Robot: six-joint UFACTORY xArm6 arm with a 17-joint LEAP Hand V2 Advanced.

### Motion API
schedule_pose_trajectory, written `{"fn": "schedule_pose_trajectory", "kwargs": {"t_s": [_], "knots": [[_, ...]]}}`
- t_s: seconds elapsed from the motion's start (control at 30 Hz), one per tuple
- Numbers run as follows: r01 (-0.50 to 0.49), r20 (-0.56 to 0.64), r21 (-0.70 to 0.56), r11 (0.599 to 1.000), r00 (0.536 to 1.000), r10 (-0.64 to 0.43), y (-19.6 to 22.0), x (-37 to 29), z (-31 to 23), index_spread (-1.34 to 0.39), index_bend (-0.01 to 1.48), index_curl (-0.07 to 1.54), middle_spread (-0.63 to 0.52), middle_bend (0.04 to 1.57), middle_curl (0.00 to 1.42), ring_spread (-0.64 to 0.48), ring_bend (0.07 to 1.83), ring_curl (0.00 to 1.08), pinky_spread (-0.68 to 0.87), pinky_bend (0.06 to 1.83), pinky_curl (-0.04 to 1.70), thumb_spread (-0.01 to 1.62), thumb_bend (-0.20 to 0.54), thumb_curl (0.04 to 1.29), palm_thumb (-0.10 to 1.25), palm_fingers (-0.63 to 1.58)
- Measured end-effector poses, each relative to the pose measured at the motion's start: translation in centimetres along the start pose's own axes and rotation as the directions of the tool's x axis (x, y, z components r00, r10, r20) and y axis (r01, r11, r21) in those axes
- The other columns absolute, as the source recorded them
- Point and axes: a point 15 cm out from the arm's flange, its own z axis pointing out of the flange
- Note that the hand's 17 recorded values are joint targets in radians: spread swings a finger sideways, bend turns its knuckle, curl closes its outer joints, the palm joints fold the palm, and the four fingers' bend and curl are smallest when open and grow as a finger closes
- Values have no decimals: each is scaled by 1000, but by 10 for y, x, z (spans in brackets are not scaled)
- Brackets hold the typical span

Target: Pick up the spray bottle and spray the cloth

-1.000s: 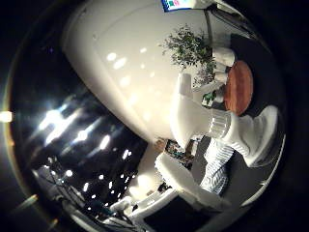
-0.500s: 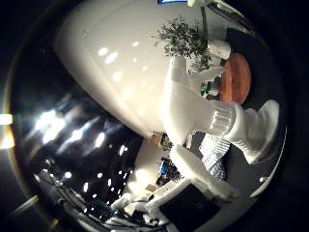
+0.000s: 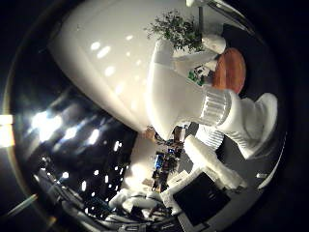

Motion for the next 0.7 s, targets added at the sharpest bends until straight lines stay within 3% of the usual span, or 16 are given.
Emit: {"fn": "schedule_pose_trajectory", "kwargs": {"t_s": [0.7], "knots": [[27,-23,-54,998,999,-28,-5,-9,39,-166,147,251,215,202,309,191,233,274,346,282,326,966,-28,416,813,-6]]}}
